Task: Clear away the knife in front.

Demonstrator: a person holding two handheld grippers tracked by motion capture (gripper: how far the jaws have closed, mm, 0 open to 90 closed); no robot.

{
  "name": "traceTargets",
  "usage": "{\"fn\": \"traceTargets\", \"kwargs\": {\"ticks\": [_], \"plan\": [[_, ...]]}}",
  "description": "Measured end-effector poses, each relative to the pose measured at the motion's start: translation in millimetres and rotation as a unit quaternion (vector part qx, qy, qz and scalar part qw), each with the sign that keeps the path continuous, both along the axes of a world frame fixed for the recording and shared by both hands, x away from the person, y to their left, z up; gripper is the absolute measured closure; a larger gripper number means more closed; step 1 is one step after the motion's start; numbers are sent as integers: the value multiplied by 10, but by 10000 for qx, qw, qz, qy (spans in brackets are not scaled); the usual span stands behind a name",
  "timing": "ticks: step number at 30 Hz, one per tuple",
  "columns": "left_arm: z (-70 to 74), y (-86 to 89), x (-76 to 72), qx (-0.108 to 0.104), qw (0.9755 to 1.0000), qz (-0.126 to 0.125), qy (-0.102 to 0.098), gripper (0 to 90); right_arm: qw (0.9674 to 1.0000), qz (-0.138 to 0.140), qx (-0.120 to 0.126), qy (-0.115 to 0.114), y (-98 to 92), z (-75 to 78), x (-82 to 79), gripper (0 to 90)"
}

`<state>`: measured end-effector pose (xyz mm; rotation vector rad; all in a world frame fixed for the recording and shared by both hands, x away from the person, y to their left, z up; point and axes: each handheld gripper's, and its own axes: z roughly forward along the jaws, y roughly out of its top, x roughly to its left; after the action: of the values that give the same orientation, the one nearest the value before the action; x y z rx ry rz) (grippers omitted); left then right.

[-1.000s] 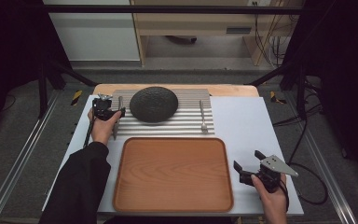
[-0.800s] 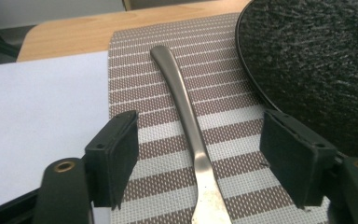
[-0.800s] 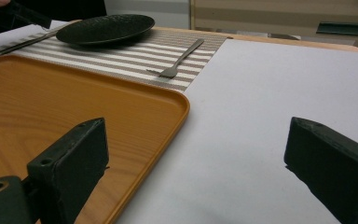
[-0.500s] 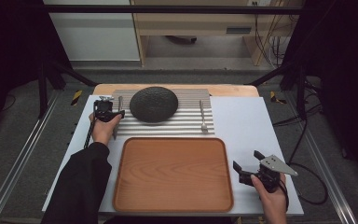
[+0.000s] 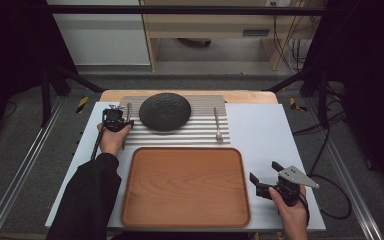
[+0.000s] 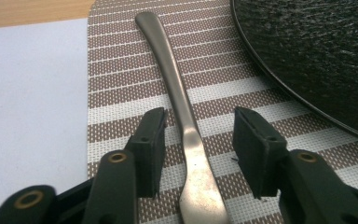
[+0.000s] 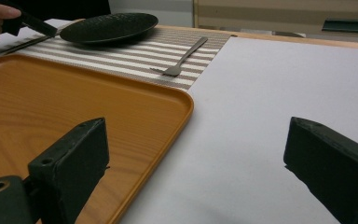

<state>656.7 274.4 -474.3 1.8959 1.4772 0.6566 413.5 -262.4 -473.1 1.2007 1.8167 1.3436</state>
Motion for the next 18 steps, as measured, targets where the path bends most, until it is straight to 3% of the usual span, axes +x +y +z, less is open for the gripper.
{"fn": "traceTargets", "kwargs": {"ticks": [13,18], "plan": [[-34,46,-49,8,9999,-30,-96,764,10000,18,-10,25,1,-3,2,68],[-33,13,-89,42,9999,88,-101,782,10000,7,-9,33,0,-5,6,69]]}}
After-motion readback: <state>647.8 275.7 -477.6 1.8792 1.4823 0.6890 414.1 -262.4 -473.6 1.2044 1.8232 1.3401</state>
